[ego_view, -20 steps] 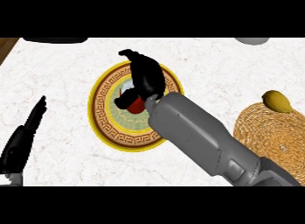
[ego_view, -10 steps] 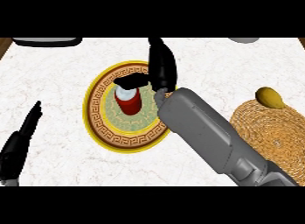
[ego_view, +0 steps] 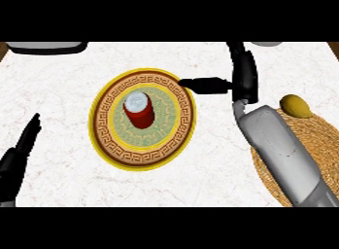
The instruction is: Pick the can from the placemat and place it in the plate
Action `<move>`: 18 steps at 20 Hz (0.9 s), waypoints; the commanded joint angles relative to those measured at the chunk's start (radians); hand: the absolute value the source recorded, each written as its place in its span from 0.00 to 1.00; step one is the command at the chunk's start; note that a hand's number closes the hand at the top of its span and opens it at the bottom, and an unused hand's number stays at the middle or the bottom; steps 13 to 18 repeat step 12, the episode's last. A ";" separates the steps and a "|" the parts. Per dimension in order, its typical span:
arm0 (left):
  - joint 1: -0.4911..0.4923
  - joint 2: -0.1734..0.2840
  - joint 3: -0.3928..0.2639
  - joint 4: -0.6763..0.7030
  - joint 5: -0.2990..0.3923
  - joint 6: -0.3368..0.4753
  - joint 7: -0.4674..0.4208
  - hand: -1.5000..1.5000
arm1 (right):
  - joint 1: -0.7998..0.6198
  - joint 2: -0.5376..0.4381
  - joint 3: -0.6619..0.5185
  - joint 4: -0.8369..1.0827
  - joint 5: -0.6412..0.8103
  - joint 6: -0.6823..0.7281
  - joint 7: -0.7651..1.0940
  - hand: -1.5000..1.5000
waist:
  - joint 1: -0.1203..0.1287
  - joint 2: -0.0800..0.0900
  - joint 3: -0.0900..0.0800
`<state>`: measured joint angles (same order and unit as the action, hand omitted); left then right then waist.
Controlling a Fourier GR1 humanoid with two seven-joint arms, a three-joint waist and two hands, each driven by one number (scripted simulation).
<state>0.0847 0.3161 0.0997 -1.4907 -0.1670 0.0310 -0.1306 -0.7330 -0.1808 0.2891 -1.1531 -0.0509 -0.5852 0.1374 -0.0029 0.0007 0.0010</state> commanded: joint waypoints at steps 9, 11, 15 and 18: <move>-0.024 -0.042 -0.008 -0.002 -0.049 0.012 0.008 0.50 | 0.158 -0.197 -0.248 0.085 -0.132 0.376 -0.317 0.00 | 0.008 0.001 -0.001; 0.098 -0.029 0.007 -0.121 -0.027 -0.020 0.018 0.50 | 0.256 -0.200 -0.245 -0.028 -0.121 0.369 -0.300 0.00 | 0.008 -0.002 -0.001; -0.036 -0.030 0.019 0.051 -0.026 -0.026 -0.017 0.50 | 0.235 -0.226 -0.288 0.025 -0.148 0.417 -0.336 0.00 | 0.002 0.001 -0.001; -0.036 -0.030 0.019 0.051 -0.026 -0.026 -0.017 0.50 | 0.235 -0.226 -0.288 0.025 -0.148 0.417 -0.336 0.00 | 0.002 0.001 -0.001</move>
